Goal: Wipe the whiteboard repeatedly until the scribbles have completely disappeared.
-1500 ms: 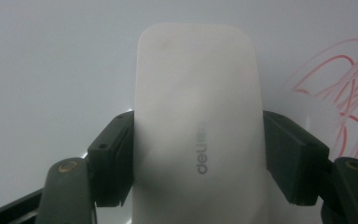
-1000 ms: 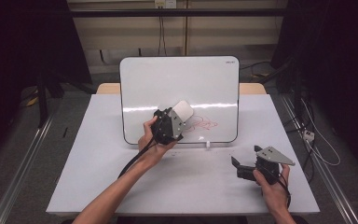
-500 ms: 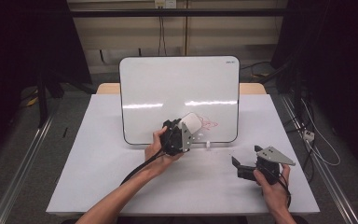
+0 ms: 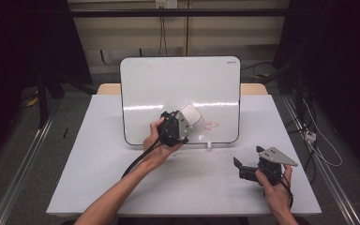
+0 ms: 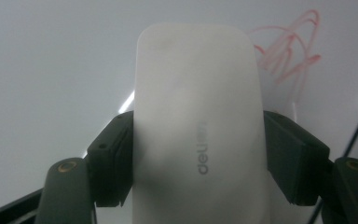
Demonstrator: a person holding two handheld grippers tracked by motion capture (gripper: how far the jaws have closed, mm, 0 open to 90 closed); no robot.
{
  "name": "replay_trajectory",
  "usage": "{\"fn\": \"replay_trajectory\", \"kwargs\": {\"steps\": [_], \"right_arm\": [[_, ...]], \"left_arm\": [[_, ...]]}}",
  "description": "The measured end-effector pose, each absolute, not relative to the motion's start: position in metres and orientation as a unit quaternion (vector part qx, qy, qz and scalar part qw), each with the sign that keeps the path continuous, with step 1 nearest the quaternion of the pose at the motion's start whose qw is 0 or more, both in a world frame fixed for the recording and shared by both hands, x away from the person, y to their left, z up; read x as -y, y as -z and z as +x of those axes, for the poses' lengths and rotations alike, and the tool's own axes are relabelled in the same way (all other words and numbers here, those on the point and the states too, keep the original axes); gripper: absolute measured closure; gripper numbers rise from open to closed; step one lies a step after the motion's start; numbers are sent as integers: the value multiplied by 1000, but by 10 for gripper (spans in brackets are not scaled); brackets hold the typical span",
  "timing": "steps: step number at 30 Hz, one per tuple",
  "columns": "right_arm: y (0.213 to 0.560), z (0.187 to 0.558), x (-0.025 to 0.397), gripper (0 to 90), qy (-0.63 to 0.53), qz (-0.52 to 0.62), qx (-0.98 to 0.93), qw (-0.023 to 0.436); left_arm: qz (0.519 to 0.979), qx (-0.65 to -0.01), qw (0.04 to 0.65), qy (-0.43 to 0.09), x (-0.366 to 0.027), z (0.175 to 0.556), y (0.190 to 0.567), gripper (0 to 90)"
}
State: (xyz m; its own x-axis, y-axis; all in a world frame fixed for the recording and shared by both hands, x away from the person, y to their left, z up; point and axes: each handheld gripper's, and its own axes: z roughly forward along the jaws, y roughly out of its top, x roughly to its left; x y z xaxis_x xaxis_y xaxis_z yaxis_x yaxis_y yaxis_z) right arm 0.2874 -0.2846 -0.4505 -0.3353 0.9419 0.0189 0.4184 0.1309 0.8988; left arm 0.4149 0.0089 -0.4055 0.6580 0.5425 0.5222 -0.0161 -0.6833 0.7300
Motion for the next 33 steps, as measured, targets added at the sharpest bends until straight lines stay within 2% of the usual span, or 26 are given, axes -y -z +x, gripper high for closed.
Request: {"fn": "replay_trajectory", "kwargs": {"steps": [8,19,28,33], "right_arm": [[451,287,285,47,-438,493,-690,298],[450,288,284,47,-437,492,-691,299],[450,287,283,47,-438,491,-691,299],[450,287,283,47,-438,491,-691,299]], "left_arm": [[817,-195,389,-379,-21,435,385,310],[806,-184,384,-411,-15,429,393,309],[822,-148,377,-401,7,416,408,308],[820,-155,379,-400,10,415,411,308]]}}
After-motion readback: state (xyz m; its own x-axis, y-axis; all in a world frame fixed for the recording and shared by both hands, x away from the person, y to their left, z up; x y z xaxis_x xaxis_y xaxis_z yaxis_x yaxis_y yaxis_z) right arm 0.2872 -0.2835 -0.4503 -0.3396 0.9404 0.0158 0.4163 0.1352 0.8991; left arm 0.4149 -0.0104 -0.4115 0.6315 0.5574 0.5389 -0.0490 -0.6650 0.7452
